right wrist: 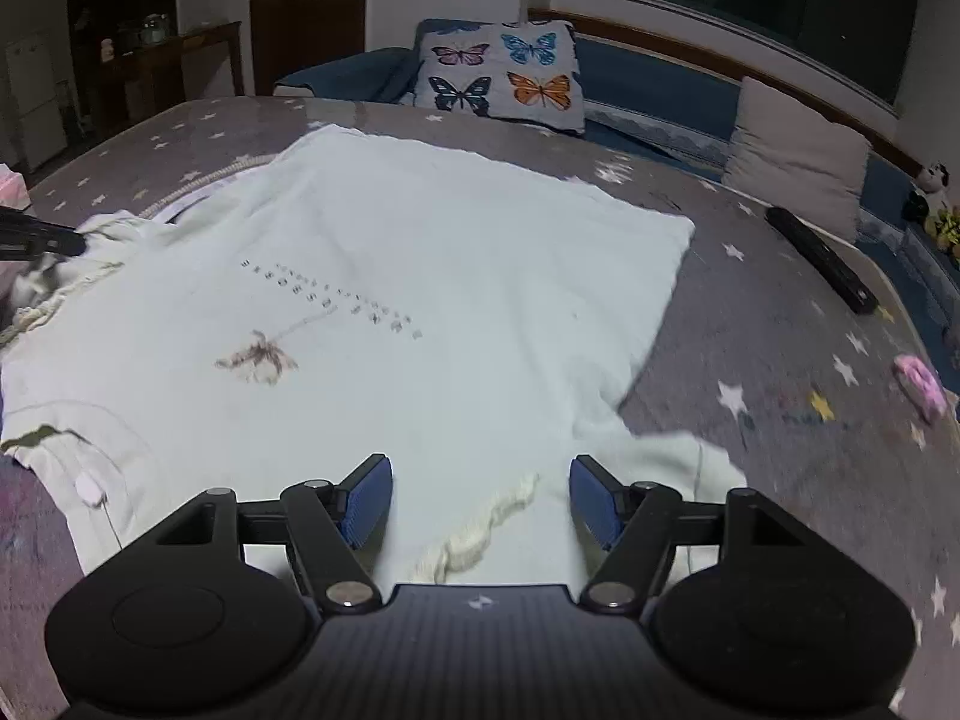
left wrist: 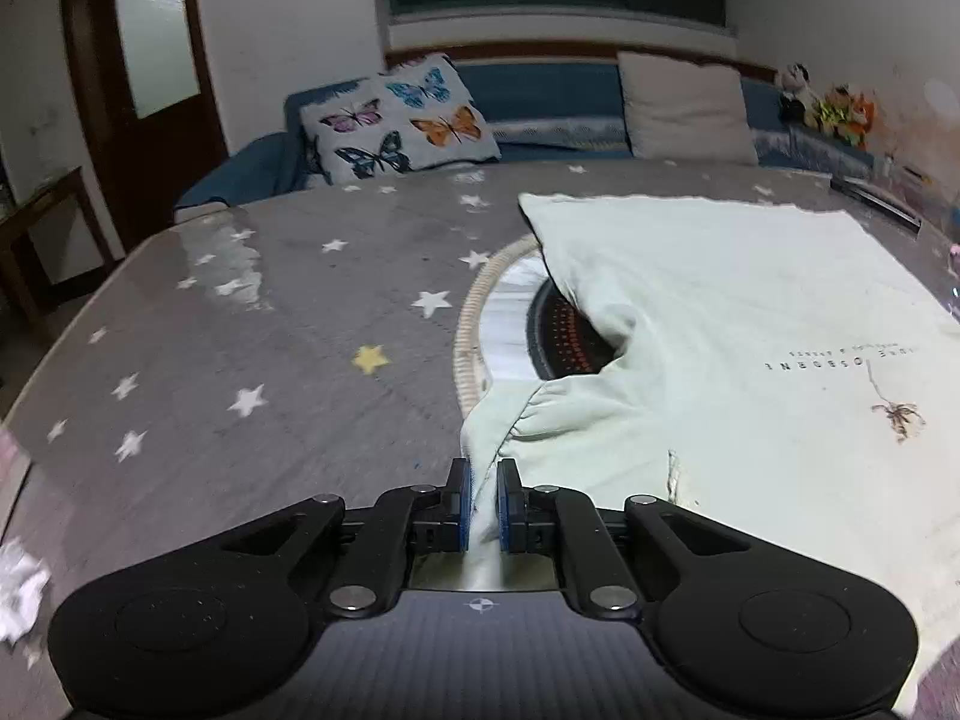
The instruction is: Fold clothes
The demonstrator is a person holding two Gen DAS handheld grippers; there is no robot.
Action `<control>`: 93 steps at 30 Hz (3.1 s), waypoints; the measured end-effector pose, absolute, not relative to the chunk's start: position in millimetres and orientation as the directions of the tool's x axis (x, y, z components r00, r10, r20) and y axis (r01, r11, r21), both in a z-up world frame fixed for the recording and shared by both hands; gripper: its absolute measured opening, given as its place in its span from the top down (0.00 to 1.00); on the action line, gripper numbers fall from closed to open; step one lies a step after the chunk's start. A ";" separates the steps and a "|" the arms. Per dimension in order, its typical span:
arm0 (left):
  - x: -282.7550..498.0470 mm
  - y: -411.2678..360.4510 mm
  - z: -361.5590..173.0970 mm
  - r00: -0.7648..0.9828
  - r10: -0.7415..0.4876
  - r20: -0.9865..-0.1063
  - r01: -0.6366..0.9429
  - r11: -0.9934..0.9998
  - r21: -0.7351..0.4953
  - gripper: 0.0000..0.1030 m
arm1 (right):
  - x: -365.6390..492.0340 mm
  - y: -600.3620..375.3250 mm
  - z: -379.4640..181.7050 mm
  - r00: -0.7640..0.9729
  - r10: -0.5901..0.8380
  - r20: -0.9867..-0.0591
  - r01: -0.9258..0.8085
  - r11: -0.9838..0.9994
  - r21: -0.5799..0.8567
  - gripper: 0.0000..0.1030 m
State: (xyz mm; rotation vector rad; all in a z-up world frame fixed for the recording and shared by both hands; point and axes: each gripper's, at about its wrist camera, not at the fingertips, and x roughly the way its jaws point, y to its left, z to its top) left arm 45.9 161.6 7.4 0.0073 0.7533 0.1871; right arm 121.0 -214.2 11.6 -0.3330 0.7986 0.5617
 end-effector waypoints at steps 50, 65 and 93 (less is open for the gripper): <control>34.4 15.6 2.0 0.755 -0.062 -0.653 0.127 0.990 0.053 0.49 | 148.2 -251.5 2.2 0.658 0.348 -0.668 -0.418 0.907 0.061 0.42; 45.4 -7.8 7.7 0.759 -0.106 -0.642 0.176 0.983 0.046 0.43 | 103.5 -312.3 0.9 0.709 0.229 -0.668 -0.253 0.966 0.063 0.45; 33.5 -155.8 -16.2 0.746 -0.282 -0.604 0.507 0.828 0.239 0.33 | 51.0 -332.8 1.2 0.722 0.149 -0.675 -0.174 0.984 0.031 0.55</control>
